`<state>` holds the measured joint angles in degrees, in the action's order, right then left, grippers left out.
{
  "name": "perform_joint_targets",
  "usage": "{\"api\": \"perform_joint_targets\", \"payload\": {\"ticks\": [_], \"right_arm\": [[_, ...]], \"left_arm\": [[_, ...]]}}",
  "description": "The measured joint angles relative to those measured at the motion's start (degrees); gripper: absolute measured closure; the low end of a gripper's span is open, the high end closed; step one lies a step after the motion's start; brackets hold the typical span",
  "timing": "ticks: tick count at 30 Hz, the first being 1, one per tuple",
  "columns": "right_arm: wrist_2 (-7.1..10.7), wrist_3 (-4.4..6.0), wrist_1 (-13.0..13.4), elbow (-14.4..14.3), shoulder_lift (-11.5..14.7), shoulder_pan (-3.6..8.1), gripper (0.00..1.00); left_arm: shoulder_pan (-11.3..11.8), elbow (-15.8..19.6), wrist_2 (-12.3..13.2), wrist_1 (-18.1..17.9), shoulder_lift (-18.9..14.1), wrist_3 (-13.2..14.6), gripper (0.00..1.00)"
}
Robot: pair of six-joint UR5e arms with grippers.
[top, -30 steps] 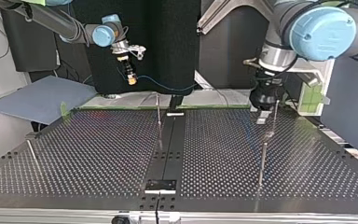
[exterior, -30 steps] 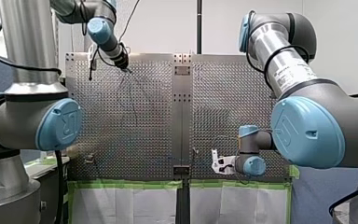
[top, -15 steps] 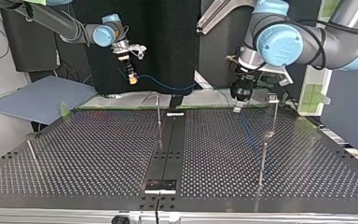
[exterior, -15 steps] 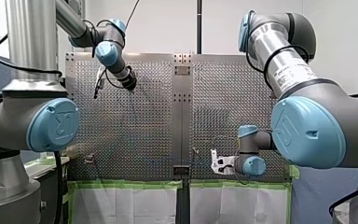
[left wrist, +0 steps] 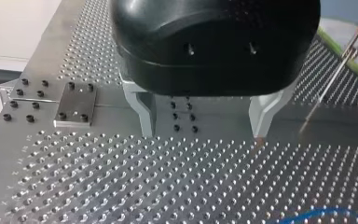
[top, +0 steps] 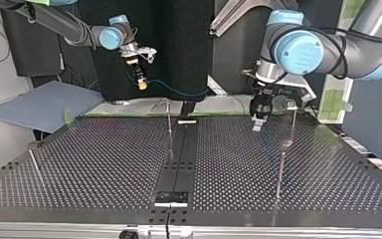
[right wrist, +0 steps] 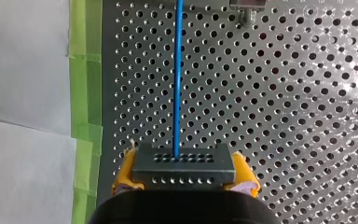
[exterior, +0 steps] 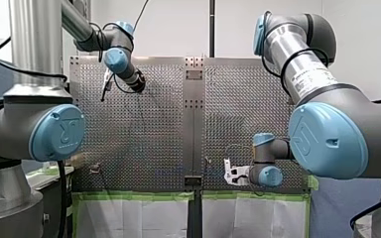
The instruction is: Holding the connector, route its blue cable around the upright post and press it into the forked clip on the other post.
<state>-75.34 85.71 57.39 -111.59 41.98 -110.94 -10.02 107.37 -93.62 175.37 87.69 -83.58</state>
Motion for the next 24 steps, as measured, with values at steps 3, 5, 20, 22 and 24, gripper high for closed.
{"api": "perform_joint_targets", "payload": {"ticks": [3, 5, 20, 22, 24], "right_arm": [[0.01, 0.00, 0.0, 0.0, 0.0, -0.01, 1.00], [0.00, 0.00, 0.0, 0.0, 0.0, -0.02, 1.00], [0.07, 0.00, 0.1, 0.0, 0.0, -0.02, 1.00], [0.12, 0.01, 0.1, 0.0, 0.0, -0.02, 1.00], [0.15, 0.00, 0.1, 0.0, 0.0, -0.02, 1.00]], "left_arm": [[0.0, -0.2, -0.3, -1.4, 1.2, 1.4, 0.00], [0.0, -0.3, -0.6, -2.4, 2.0, 2.4, 0.00], [0.1, -1.2, -3.5, -9.2, 2.7, 9.2, 0.00], [0.1, -1.2, -3.8, -10.2, 2.7, 10.2, 0.00], [0.2, -1.2, -3.9, -11.1, 2.8, 11.1, 0.00]]}}
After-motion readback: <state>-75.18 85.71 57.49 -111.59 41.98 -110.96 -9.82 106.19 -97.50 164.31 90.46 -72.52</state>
